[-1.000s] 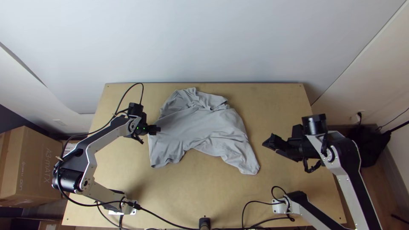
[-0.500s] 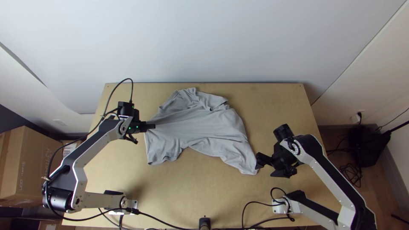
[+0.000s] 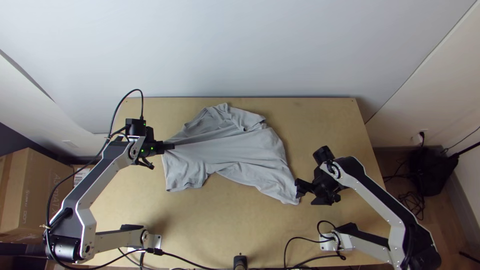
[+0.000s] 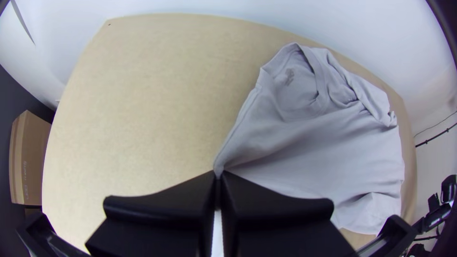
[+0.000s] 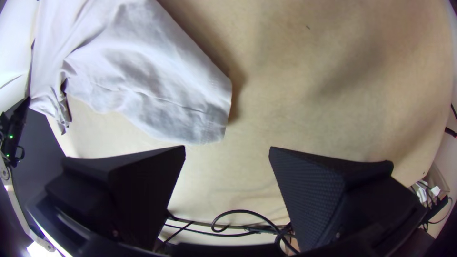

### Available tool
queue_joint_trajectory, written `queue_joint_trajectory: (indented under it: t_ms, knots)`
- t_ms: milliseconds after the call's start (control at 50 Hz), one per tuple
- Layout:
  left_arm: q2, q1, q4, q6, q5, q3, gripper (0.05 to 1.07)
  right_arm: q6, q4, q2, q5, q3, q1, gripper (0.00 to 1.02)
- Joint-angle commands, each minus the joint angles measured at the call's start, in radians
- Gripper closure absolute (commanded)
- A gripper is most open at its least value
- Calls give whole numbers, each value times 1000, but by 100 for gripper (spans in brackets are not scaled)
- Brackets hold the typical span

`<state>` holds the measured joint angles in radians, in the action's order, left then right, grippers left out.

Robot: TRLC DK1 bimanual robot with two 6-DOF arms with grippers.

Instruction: Fold the t-shirt

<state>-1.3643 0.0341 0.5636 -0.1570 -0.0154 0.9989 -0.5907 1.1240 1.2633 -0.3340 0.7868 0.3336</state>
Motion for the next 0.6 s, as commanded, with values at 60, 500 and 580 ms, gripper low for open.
queue_joint_trajectory:
  t_ms: [60,500,580]
  knots:
    - [33,-8,15,-7,0,-19,104,9,-46,77,-11,-26,15,23]
    - [48,-8,16,-7,0,-26,104,0,-176,209,-33,-24,73,52]
    - [59,-13,15,-7,0,-25,104,11,-187,209,-25,-29,79,73]
